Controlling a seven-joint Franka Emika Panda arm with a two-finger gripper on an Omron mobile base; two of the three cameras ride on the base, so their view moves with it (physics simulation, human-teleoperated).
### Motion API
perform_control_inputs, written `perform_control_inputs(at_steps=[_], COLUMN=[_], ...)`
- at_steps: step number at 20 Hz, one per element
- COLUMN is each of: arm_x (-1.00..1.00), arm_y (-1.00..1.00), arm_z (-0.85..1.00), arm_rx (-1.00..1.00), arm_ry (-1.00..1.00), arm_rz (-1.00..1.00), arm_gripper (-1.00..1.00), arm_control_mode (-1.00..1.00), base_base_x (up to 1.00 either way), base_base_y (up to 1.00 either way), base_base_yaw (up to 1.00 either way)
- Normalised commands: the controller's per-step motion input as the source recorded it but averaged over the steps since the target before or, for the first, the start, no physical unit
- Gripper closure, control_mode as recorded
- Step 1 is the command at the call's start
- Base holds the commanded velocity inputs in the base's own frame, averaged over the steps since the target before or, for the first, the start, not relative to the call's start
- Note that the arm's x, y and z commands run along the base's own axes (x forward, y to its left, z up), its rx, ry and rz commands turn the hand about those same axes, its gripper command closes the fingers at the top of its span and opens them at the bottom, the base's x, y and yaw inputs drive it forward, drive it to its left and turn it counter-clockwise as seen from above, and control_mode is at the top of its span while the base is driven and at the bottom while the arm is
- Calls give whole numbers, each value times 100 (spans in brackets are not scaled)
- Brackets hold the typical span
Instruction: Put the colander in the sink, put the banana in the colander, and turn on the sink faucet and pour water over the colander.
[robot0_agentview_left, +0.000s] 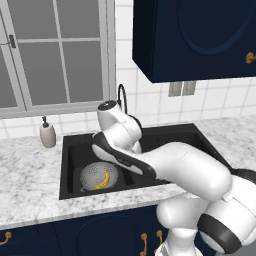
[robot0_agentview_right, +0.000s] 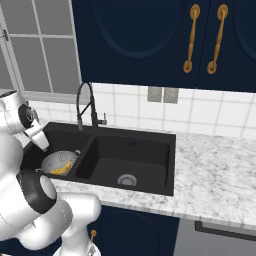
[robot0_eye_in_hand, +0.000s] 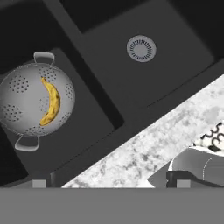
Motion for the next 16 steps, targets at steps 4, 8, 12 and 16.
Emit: perform_control_inputs(at_steps=[4,8,12,16], arm_x=[-61,-20,1,9], arm_y=[-51,-59,-49,-24], arm_z=[65,47,55,54], arm_rx=[0,-3,0,0], arm_ry=[-20,-19,-2,0], arm_rz=[13,14,15,15], arm_gripper=[-100,-100,-100,-100], arm_control_mode=[-100,-100,-100,-100], base_base_x=[0,0,0,0], base_base_y=[0,0,0,0], base_base_yaw=[0,0,0,0])
